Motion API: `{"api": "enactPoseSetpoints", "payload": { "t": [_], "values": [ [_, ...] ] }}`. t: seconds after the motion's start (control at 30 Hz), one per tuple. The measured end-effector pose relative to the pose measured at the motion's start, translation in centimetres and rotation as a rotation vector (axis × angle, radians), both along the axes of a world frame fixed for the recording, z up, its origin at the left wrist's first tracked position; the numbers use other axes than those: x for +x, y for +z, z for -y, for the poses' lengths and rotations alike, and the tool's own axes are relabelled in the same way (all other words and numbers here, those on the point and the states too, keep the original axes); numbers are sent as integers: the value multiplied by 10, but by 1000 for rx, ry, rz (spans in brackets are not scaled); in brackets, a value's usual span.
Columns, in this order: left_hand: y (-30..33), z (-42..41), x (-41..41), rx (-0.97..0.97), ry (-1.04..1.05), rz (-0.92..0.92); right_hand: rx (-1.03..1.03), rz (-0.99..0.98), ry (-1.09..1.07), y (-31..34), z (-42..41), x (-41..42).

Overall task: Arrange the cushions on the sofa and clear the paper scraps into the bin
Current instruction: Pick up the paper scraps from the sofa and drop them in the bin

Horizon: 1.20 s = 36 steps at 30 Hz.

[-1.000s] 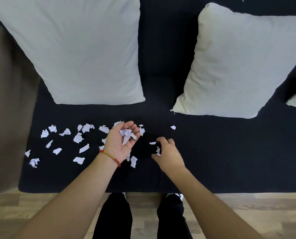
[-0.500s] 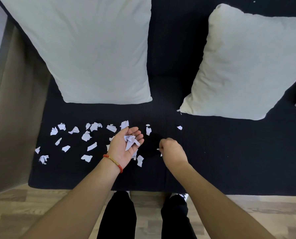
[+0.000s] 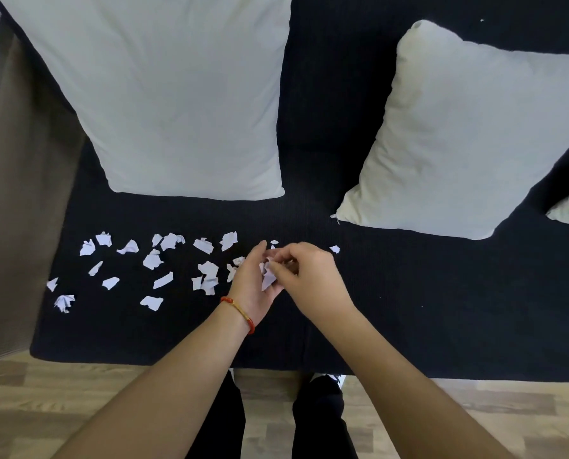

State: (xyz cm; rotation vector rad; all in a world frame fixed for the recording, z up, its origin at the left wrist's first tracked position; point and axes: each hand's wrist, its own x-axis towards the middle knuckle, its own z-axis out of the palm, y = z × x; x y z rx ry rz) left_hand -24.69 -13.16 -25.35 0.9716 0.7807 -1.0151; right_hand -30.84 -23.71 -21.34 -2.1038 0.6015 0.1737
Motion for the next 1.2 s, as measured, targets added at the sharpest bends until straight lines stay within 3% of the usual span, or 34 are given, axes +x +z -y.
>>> {"api": "enactPoseSetpoints", "payload": {
  "t": [0.07,0.17,0.3,0.47,0.77,0.87,0.97,1.03,1.1,1.2],
  "values": [
    [4,4,1,-46,12,-13,-30,59,29,5,4,2],
    [7,7,8,-48,-5,-10,-118,142,-96,4,25,-2],
    [9,5,23,28,-8,7,-124,-157,-297,-37,63,-12],
    [7,-5,44,30,44,25,-157,-361,-243,-71,71,-6],
    [10,-24,71,48,91,63,-103,-343,-153,-86,49,19],
    [10,-31,75,56,108,68,-115,-237,-80,-81,33,24],
    [8,-42,76,70,116,70,-284,-129,-183,-76,27,22],
    [5,-50,76,68,139,63,-374,-237,-251,-78,31,19],
    [2,-55,76,63,159,62,-303,-333,-282,-84,37,14],
    [3,-55,76,63,177,66,-206,-269,-226,-91,43,8]
  ]
}}
